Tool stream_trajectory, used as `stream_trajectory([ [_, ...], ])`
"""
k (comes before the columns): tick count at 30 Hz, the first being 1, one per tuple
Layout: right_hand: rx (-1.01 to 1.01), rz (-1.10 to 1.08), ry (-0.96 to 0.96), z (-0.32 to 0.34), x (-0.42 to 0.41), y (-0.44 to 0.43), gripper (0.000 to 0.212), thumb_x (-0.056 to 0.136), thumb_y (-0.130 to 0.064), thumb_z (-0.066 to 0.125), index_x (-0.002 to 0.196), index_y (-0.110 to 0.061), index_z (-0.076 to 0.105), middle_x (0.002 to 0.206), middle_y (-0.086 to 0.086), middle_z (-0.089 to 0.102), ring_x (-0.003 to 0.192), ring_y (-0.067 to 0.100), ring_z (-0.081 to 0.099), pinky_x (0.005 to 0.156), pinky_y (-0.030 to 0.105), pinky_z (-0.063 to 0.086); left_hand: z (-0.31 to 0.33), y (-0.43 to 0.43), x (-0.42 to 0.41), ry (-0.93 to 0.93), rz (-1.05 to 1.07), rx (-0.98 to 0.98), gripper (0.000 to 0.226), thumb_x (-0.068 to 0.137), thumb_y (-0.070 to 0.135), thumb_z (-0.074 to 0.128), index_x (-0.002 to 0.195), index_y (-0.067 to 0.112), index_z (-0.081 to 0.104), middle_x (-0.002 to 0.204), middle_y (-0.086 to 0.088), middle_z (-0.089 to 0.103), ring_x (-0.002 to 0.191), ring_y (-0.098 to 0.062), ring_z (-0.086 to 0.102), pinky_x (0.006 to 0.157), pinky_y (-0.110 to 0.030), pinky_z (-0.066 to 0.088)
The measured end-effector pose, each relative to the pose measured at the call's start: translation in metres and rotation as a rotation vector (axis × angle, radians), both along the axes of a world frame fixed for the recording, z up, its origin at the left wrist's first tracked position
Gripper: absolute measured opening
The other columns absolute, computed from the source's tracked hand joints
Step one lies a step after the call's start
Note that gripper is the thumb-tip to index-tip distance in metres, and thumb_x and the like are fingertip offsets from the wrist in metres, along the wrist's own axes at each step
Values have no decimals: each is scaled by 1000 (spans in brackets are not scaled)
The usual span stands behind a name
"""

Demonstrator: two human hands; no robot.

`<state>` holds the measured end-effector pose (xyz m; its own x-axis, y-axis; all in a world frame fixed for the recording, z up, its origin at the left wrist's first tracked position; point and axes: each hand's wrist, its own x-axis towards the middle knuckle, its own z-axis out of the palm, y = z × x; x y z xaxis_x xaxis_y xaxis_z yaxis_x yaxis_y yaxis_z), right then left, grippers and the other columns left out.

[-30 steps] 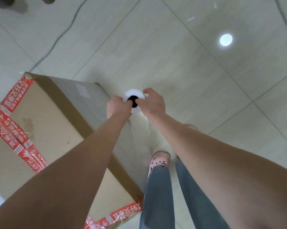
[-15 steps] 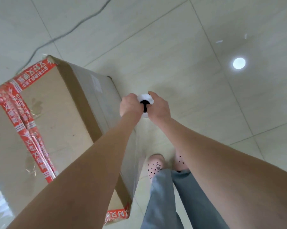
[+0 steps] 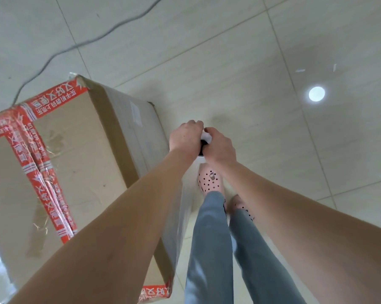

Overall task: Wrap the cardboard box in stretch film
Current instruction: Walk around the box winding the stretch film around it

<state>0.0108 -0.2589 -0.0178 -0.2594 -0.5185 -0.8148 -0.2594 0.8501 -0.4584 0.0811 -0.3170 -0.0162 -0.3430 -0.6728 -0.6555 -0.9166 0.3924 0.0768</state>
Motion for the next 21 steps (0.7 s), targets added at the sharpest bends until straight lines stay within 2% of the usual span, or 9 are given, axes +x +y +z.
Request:
stream_trajectory([
  [3,25,-75,64,1,-1,-13,42,84,-16,53,126,-20,48,115,1,60,101,22,58,73,26,37,-1,-13,7,27,25,4,23,87,7,48,109,9,55,107,-10,58,95,-31,58,64,-33,39],
  [7,-68,10,122,3,6,-40,32,79,-11,55,110,-20,55,111,0,57,90,20,55,75,29,39,1,-34,21,41,331,67,19,85,13,50,102,7,56,95,-10,59,83,-30,57,61,-32,41],
  [9,-146,7,112,5,10,-54,37,79,-9,56,115,-20,55,115,1,54,96,21,56,80,30,42,1,-43,29,56,480,87,17,85,20,51,96,7,55,86,-7,57,77,-28,54,58,-30,40],
  [11,-184,-43,83,5,14,-66,42,82,-11,57,122,-20,51,122,2,49,101,21,55,79,30,42,0,-52,39,64,634,118,26,86,31,53,93,6,57,81,-7,61,74,-27,60,57,-31,47],
  [14,-52,-72,67,6,19,-78,45,84,-26,60,127,-21,45,126,2,43,93,22,54,72,28,38,2,-67,51,60,792,209,41,88,42,53,93,2,62,86,-12,70,78,-29,69,74,-39,59],
  [16,-38,-65,74,7,22,-83,42,85,-27,60,124,-19,46,123,3,45,85,21,50,71,27,36,4,-76,52,26,738,218,40,89,39,55,99,1,58,91,-10,68,81,-27,67,73,-37,57],
  [18,-56,-63,83,8,24,-89,38,85,-24,60,120,-19,48,120,3,47,81,19,49,71,26,35,8,-81,48,25,543,99,29,90,28,57,109,6,51,100,-8,59,86,-27,61,64,-34,46],
  [21,-55,-39,90,9,24,-96,34,84,-23,60,117,-20,50,115,2,49,79,20,51,68,27,35,9,-86,44,94,277,-48,33,89,11,55,121,11,48,115,-9,52,96,-30,57,60,-33,36],
])
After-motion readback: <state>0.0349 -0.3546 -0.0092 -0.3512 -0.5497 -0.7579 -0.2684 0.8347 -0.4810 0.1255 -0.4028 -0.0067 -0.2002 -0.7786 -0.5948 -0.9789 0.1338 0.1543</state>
